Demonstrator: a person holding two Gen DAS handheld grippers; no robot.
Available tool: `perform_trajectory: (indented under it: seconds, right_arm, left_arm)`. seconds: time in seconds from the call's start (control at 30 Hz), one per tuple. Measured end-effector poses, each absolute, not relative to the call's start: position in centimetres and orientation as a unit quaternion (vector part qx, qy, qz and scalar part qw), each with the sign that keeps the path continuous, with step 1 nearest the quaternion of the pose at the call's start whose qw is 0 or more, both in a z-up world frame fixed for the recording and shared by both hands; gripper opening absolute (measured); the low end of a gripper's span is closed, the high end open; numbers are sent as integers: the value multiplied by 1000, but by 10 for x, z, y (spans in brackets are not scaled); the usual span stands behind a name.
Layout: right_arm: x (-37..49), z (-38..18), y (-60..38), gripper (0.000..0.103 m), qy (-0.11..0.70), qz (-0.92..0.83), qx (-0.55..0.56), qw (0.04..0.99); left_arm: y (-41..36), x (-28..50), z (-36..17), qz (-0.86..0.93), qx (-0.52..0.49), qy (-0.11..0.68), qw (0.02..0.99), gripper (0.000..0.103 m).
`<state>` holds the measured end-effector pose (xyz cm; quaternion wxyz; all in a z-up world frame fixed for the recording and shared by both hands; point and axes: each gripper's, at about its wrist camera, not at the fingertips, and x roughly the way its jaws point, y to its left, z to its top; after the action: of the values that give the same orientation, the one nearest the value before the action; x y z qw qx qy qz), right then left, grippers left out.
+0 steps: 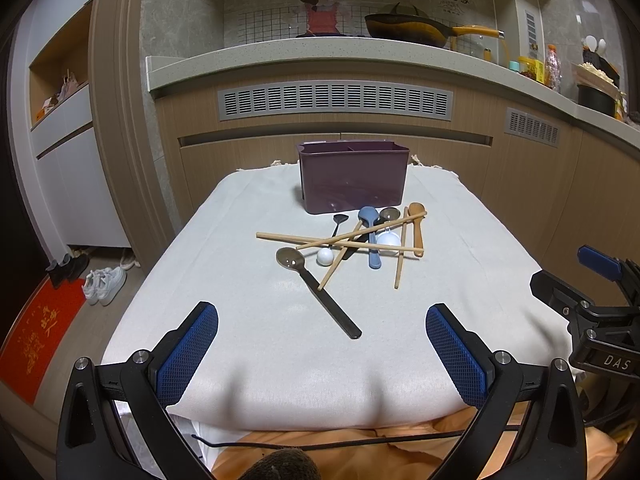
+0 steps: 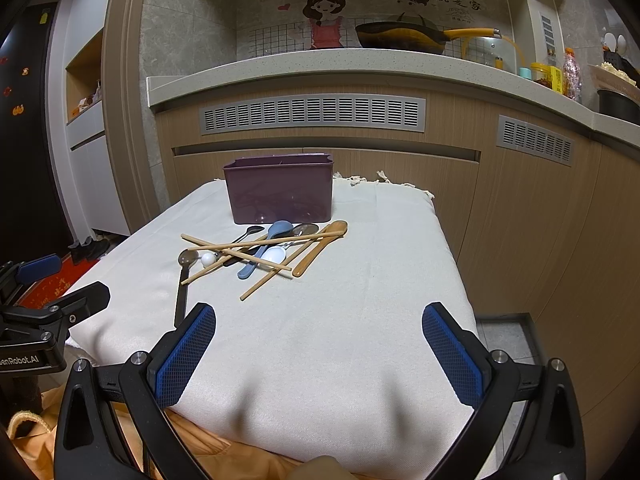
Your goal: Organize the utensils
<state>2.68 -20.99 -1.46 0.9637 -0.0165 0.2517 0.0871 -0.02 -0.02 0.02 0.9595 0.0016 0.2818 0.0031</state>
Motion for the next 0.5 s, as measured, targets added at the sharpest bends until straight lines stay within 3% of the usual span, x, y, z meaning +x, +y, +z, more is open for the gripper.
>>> perform_trajectory:
  seconds: [0.5]
  right_arm:
    - [27, -15, -210, 103, 252, 87, -17, 964]
  left_arm:
    - [0, 0, 0, 4, 2, 282, 959, 103]
